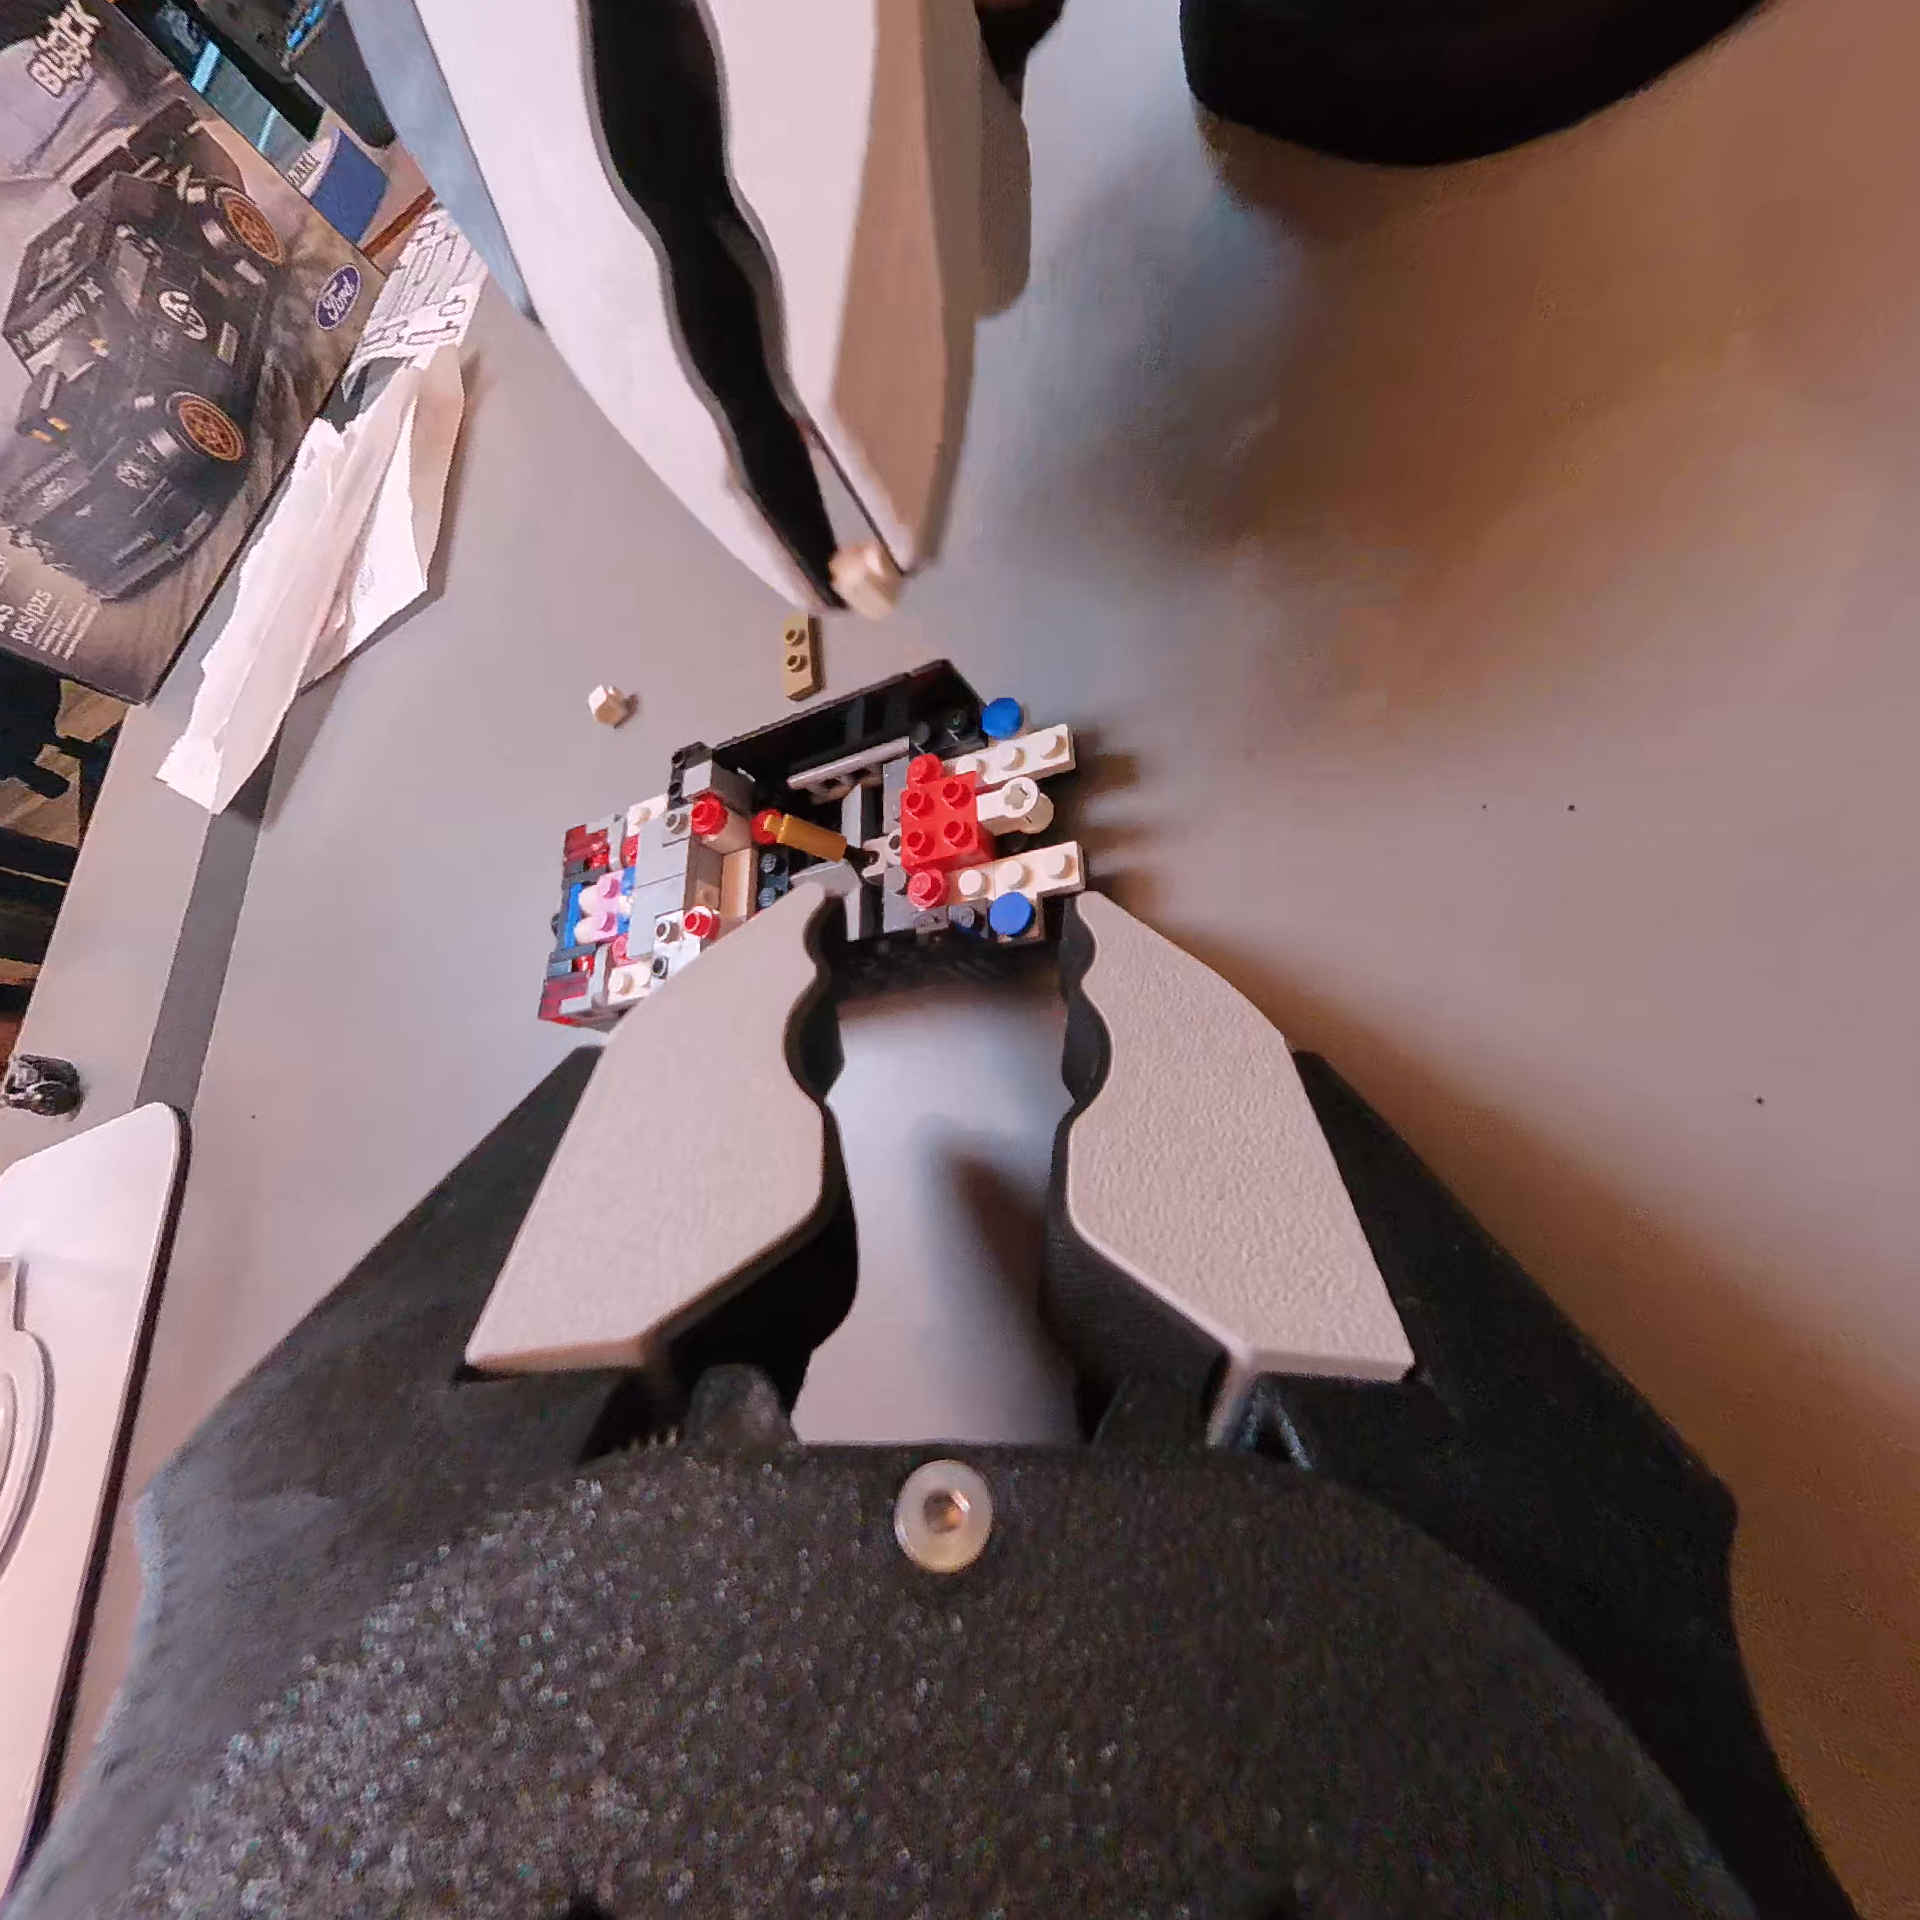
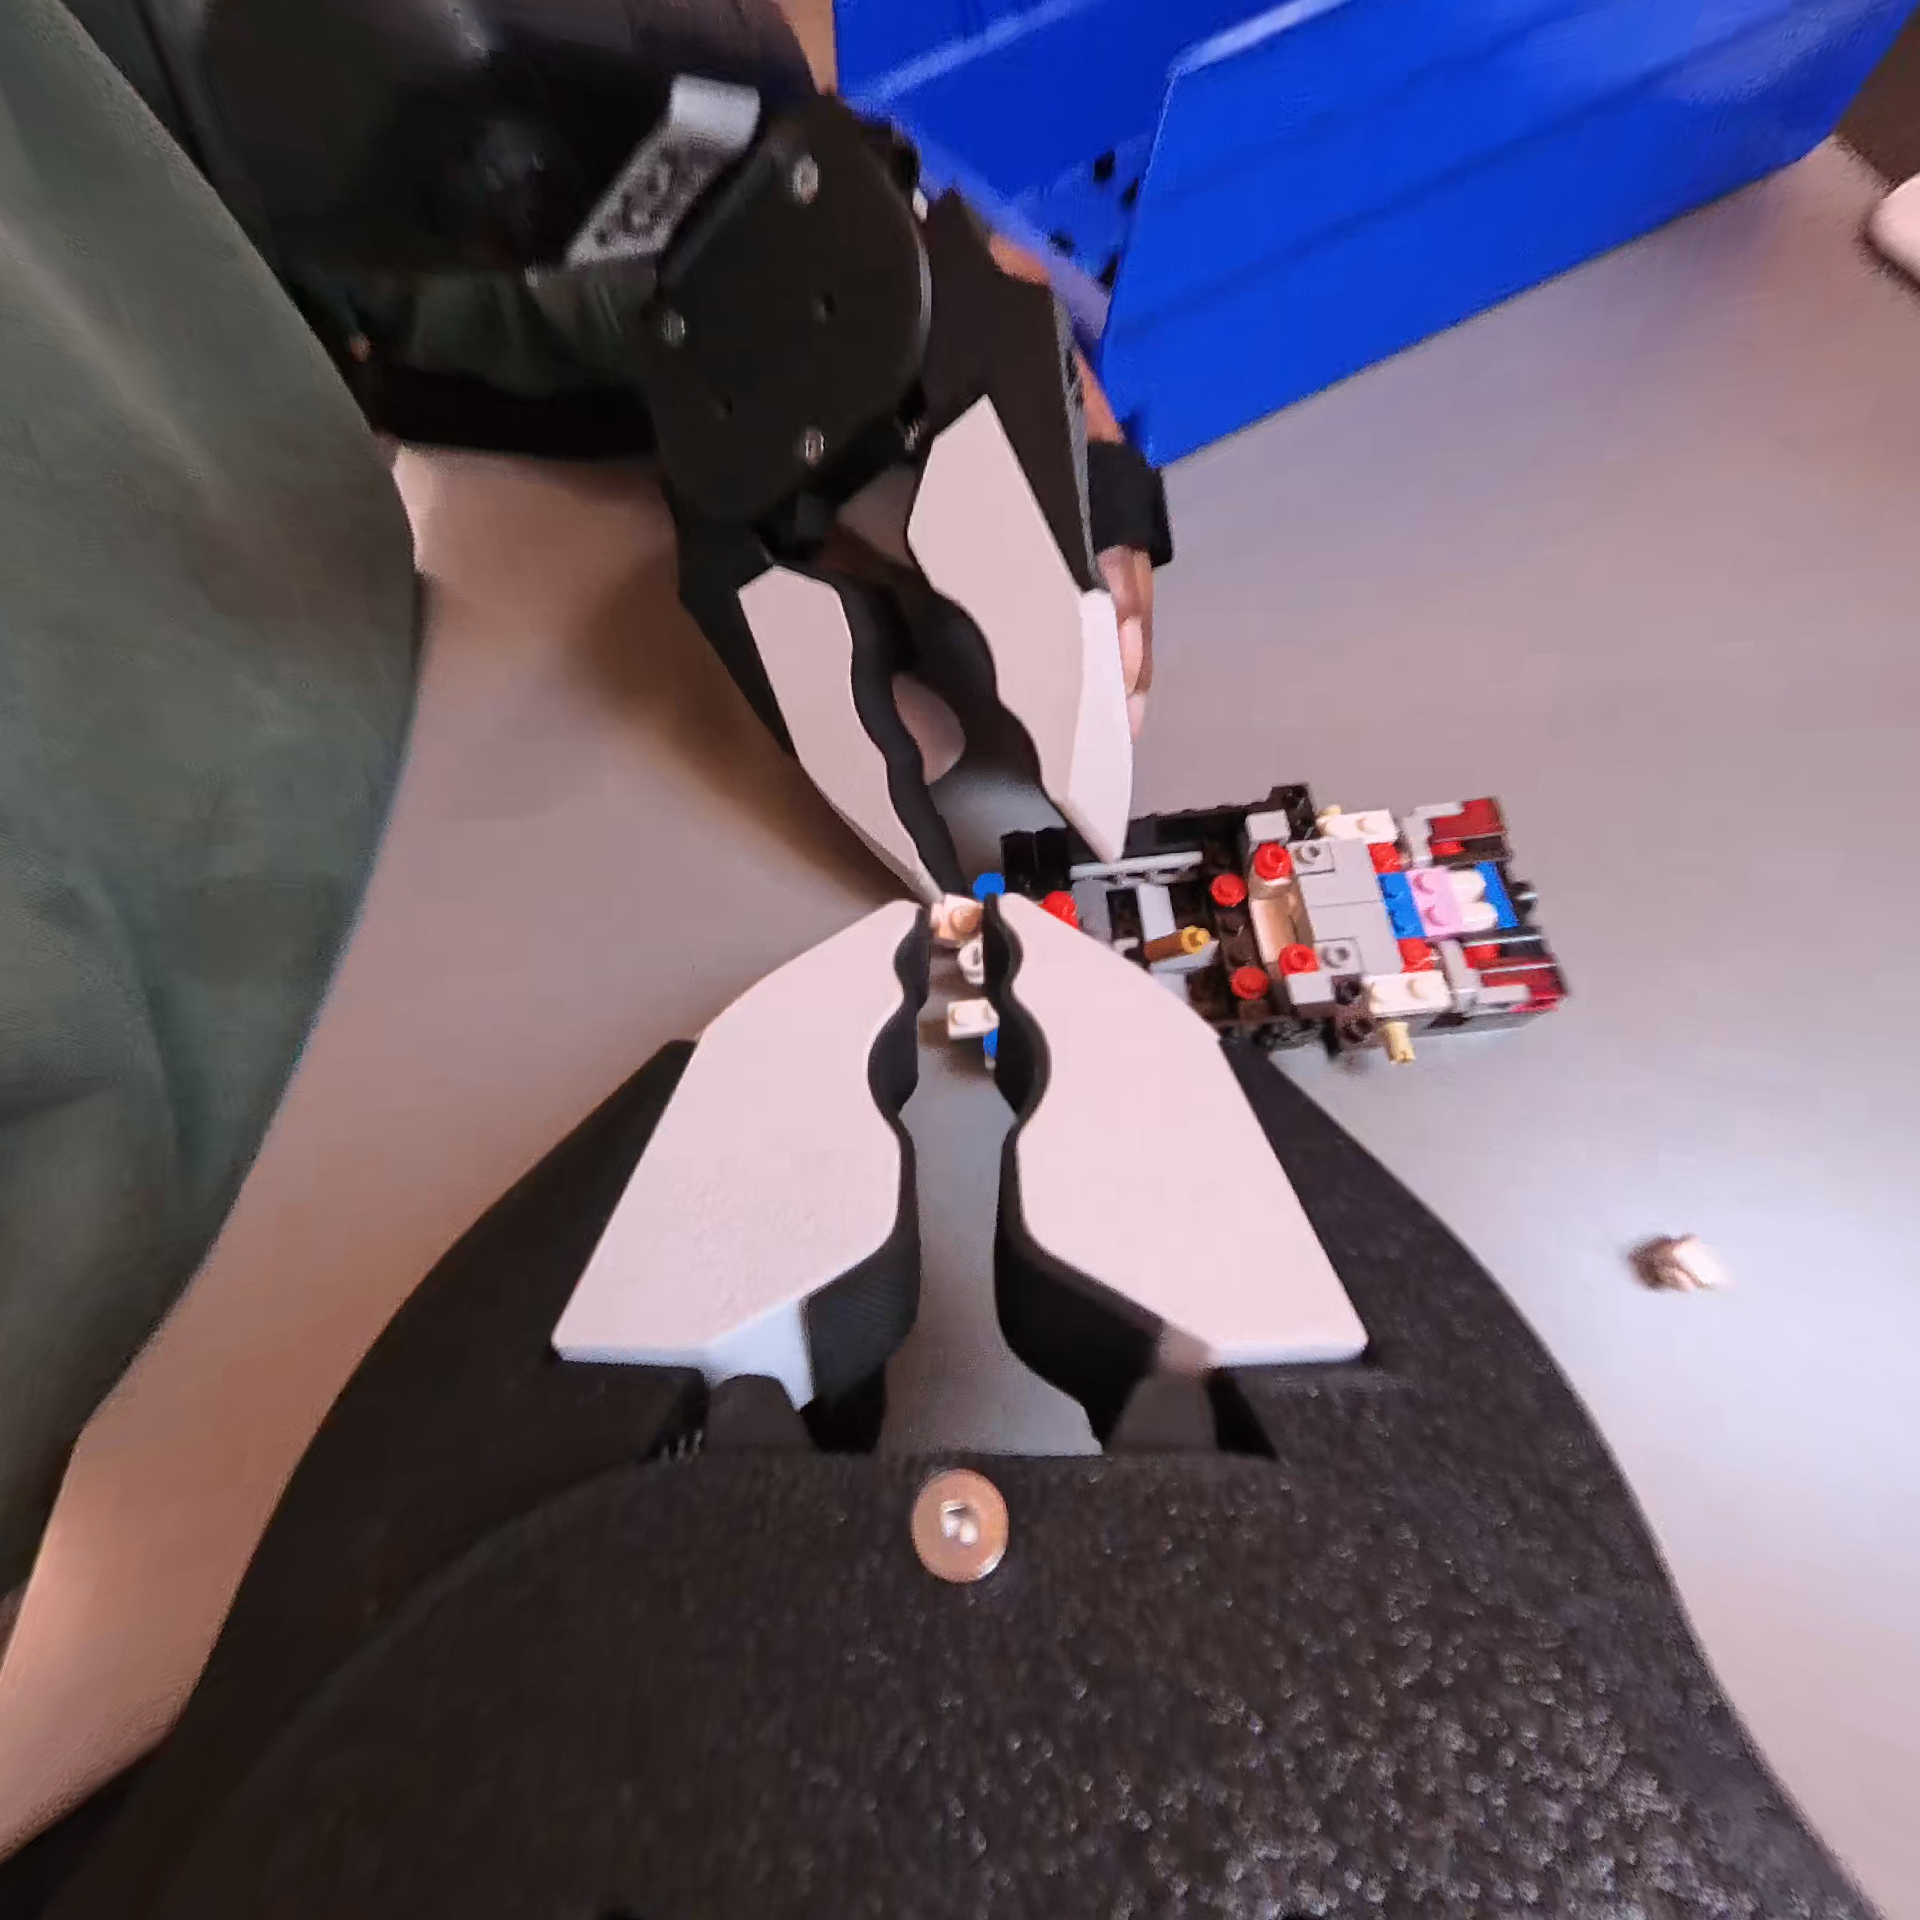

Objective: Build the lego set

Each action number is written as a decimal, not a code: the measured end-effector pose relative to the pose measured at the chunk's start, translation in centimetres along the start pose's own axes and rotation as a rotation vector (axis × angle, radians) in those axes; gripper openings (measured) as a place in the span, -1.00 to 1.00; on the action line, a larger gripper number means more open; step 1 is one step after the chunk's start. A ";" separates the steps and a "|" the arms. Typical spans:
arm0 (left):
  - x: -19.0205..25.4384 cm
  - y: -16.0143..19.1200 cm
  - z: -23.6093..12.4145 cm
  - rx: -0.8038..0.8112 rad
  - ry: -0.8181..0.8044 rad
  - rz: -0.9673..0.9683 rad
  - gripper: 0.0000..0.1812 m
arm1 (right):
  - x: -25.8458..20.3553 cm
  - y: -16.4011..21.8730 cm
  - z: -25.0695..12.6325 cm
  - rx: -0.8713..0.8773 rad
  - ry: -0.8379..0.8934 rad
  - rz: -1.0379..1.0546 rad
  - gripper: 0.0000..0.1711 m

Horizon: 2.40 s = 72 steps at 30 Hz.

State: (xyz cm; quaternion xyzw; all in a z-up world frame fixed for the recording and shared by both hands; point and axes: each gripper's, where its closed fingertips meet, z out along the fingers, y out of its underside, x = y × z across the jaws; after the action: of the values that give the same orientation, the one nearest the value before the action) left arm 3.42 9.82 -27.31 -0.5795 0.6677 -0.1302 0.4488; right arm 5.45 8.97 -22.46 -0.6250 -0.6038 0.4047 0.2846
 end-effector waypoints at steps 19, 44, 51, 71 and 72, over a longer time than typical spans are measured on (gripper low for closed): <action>-0.7 -8.1 -8.6 0.628 0.325 -0.879 -0.66 | -4.0 -7.3 1.9 0.297 0.304 -0.331 -0.89; -1.8 -5.9 -11.2 0.727 0.521 -1.231 -0.91 | -3.6 -8.6 3.2 0.298 0.342 -0.481 -0.93; -9.7 4.4 -16.4 0.104 -0.392 -0.915 -0.92 | 6.5 -2.4 -4.7 0.025 0.705 -0.215 -0.77; -8.4 6.6 -16.7 -0.006 -0.342 -0.779 -0.59 | 11.4 1.6 -1.3 -0.227 0.477 0.059 -0.90; -7.9 4.7 -16.1 0.083 -0.284 -0.768 -0.61 | 9.4 -0.9 -0.6 -0.108 0.416 -0.018 -0.90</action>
State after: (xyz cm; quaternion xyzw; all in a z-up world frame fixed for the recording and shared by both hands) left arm -12.29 12.70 -17.93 -0.7803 0.3283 -0.2337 0.4783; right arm 4.95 18.44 -22.97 -0.7041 -0.5584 0.2315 0.3726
